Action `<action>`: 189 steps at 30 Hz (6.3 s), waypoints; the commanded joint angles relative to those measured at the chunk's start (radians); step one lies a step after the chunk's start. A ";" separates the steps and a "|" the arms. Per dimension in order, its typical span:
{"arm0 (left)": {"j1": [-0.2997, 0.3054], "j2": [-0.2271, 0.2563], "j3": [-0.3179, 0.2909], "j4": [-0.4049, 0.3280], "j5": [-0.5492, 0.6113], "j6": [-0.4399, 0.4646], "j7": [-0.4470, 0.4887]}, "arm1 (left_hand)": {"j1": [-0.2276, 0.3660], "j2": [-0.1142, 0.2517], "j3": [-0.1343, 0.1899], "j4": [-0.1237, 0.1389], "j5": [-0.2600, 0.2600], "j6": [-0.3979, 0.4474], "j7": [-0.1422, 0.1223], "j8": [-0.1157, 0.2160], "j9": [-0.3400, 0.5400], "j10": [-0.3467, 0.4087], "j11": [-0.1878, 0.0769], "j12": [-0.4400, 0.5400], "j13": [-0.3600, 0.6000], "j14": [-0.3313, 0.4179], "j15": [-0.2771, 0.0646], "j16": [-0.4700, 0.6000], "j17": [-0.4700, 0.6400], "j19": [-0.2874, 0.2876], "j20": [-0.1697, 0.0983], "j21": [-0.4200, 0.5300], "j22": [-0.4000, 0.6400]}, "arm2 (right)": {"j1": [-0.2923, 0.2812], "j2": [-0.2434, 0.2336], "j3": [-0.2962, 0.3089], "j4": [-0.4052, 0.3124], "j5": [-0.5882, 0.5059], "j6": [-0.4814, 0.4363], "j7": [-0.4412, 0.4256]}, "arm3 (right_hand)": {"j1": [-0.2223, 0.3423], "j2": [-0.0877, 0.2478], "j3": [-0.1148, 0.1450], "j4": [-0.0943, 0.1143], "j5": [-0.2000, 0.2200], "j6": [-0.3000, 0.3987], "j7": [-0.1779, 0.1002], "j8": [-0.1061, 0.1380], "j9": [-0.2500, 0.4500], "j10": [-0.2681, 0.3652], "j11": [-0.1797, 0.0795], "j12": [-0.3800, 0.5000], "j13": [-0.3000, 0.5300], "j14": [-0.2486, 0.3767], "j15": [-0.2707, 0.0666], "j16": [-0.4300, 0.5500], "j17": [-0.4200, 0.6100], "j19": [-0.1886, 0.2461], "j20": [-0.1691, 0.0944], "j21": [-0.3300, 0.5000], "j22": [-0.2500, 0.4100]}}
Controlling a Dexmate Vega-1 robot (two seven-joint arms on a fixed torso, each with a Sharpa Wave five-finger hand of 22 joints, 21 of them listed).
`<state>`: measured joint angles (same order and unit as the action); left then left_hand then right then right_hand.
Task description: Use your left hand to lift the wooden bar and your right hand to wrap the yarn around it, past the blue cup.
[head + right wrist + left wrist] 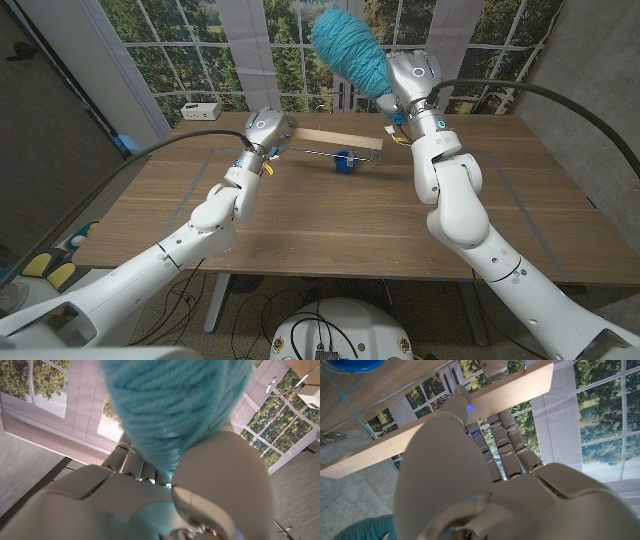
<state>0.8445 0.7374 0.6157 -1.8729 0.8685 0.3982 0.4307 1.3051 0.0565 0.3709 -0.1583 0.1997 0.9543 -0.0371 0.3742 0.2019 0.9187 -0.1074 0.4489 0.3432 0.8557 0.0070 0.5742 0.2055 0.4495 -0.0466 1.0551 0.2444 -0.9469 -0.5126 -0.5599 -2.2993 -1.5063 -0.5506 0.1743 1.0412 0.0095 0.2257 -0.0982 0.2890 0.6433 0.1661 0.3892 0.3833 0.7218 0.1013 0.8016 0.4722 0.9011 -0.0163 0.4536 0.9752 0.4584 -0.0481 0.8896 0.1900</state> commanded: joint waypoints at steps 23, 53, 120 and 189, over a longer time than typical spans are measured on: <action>-0.165 -0.084 0.012 0.089 -0.111 -0.008 -0.001 | 0.103 0.083 -0.009 0.001 -0.005 0.124 -0.002 -0.015 0.008 0.024 0.001 -0.006 0.116 0.209 -0.242 0.005 0.471 0.007 -0.038 0.042 -0.014 | 0.017 -0.013 0.047 -0.112 0.114 0.074 0.310 | 0.136 0.137 0.010 0.025 0.017 0.324 -0.301 -0.003 0.000 0.218 -0.223 -0.014 0.090 0.099 -0.211 -0.018 0.011 -0.014 -0.080 0.017 0.000; -0.299 -0.129 0.027 0.176 -0.330 -0.042 -0.084 | 0.111 0.078 -0.013 -0.003 -0.013 0.145 0.010 -0.029 0.009 0.047 0.011 -0.022 0.102 0.228 -0.242 0.005 0.506 0.021 -0.045 0.082 -0.035 | 0.019 -0.045 0.050 -0.116 0.147 0.078 0.391 | 0.144 0.118 -0.013 0.024 0.039 0.349 -0.317 -0.023 -0.026 0.221 -0.254 -0.052 0.064 0.058 -0.212 -0.064 0.014 -0.039 -0.081 0.022 -0.004; -0.404 -0.079 0.034 0.153 -0.418 -0.144 -0.276 | 0.115 0.069 -0.015 0.000 -0.019 0.158 0.013 -0.063 0.011 0.058 0.011 -0.049 0.106 0.240 -0.241 -0.021 0.549 0.008 -0.048 0.126 -0.058 | 0.202 0.047 -0.085 0.094 -0.228 0.318 0.934 | 0.170 0.120 -0.077 0.041 0.107 0.369 -0.336 -0.050 -0.029 0.237 -0.270 -0.108 0.078 0.043 -0.214 -0.124 0.023 -0.059 -0.090 0.021 -0.008; -0.321 0.070 -0.131 -0.058 -0.613 -0.163 -0.411 | 0.115 0.070 -0.009 0.001 -0.016 0.161 0.010 -0.089 0.016 0.058 0.010 -0.068 0.122 0.241 -0.241 -0.050 0.577 -0.013 -0.045 0.145 -0.063 | 0.131 0.147 0.270 0.264 0.154 -0.002 0.730 | 0.212 0.152 -0.119 0.058 0.115 0.366 -0.279 -0.066 0.013 0.275 -0.209 -0.117 0.123 0.117 -0.211 -0.084 0.088 -0.040 -0.056 0.030 -0.005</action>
<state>0.5268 0.7716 0.4907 -1.8990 0.2851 0.2323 0.0755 1.3335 0.0280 0.3516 -0.1666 0.1781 1.0601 -0.0405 0.2803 0.2080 0.9730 -0.0981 0.3831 0.4643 0.8980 0.0036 0.5199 0.3728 0.4407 -0.0483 1.1916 0.1789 -0.7917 -0.2188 -0.2269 -2.0085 -1.6598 -0.1553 1.3114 1.0703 -0.0196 0.1074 -0.0426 0.4064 0.7328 0.1230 0.3233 0.3950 0.8152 0.0662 0.6784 0.5682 0.9365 -0.0591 0.3599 1.0587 0.4113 -0.0465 0.9138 0.1814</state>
